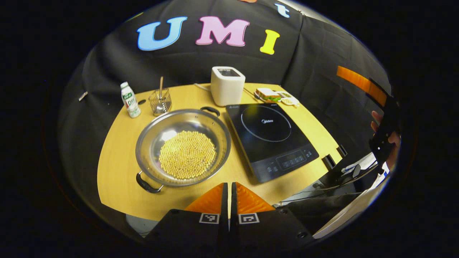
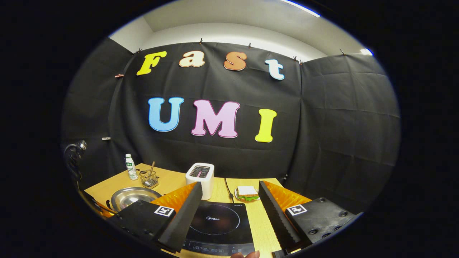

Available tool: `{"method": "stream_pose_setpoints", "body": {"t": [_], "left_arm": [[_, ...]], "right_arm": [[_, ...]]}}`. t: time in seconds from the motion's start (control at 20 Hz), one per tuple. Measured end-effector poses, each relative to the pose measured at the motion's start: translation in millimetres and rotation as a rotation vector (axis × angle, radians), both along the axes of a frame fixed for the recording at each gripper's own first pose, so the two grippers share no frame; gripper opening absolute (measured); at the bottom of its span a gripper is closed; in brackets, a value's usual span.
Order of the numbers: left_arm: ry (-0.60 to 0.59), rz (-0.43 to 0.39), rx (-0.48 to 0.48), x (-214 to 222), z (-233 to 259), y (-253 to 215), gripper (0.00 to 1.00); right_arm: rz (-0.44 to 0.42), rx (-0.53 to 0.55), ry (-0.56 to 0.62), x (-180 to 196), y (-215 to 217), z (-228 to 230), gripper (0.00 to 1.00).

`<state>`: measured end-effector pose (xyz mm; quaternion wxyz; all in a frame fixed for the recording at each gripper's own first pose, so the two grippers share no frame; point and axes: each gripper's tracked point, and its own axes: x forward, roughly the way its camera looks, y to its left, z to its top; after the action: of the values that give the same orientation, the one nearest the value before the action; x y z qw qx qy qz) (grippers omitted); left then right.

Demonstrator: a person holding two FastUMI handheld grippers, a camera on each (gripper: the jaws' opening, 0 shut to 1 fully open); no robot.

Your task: First push the handle of the pot to place it horizontally, then grasp the pot with both hands and set it on the induction cooktop.

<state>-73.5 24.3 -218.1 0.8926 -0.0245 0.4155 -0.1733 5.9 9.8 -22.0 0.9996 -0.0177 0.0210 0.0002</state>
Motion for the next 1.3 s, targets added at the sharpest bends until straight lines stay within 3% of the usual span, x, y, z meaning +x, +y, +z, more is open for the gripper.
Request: {"method": "stream_pose_setpoints", "body": {"t": [0.5, 0.85, 1.3], "left_arm": [[0.304, -0.02, 0.049, 10, -76, 68, 0.05], [0.377, -0.03, 0.135, 30, -101, 102, 0.05], [0.394, -0.019, 0.157, 41, -112, 116, 0.05]], "right_arm": [[-0.021, 0.002, 0.012, 5, -10, -4, 0.98], [-0.055, 0.004, 0.037, 9, -24, -12, 0.98], [-0.089, 0.017, 0.056, 18, -38, -18, 0.98]]}}
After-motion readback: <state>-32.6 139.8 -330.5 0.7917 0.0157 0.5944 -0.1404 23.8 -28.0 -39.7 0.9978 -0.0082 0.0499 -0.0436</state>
